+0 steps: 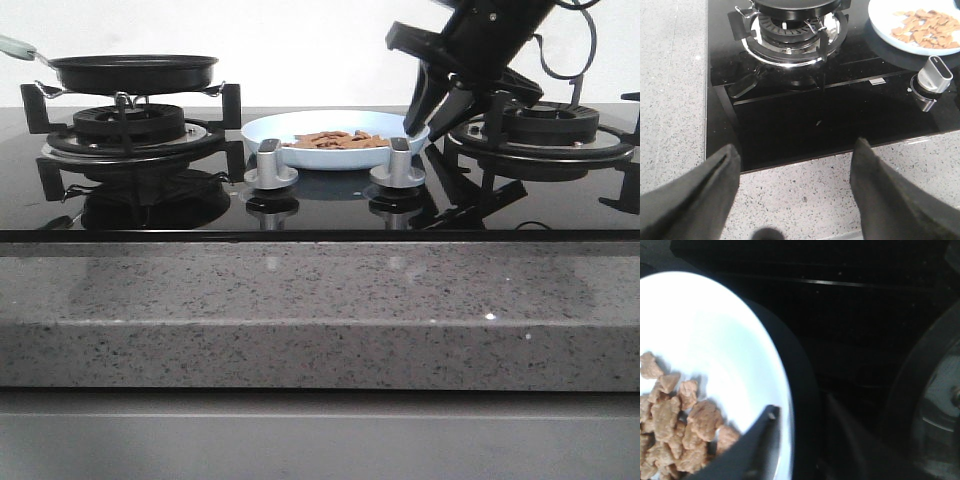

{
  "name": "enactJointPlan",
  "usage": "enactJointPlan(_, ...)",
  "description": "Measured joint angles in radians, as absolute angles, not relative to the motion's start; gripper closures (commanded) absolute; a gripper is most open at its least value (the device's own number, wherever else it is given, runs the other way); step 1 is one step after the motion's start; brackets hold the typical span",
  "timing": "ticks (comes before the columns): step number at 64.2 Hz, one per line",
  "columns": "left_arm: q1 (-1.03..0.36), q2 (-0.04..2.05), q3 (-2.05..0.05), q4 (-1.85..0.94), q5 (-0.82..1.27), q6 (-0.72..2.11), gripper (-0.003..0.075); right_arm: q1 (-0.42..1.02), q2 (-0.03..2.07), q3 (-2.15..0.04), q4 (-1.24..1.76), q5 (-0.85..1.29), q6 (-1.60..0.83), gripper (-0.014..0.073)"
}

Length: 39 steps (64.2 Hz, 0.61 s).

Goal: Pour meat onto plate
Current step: 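Carry the plate with the right gripper back between the burners and release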

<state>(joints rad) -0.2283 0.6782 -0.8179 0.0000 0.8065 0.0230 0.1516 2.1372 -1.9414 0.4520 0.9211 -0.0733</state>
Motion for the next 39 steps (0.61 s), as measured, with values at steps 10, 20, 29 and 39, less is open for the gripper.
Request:
enactJointPlan(10, -0.228, 0.678, -0.818, 0.000, 0.806, 0.023, 0.0261, 0.152, 2.101, -1.941, 0.449, 0.944, -0.081, 0.0192)
enactJointPlan(20, -0.228, 0.678, -0.818, 0.000, 0.806, 0.023, 0.0261, 0.158, 1.979, -1.932, 0.398, 0.974, -0.084, 0.0192)
enactJointPlan(29, -0.228, 0.678, -0.818, 0.000, 0.806, 0.023, 0.0261, 0.211, 1.784, -1.824, 0.308, 0.957, -0.085, 0.0192)
enactJointPlan(39, -0.228, 0.678, -0.818, 0.000, 0.806, 0.023, 0.0261, 0.267, 1.555, -1.586, 0.269, 0.874, -0.088, 0.0192)
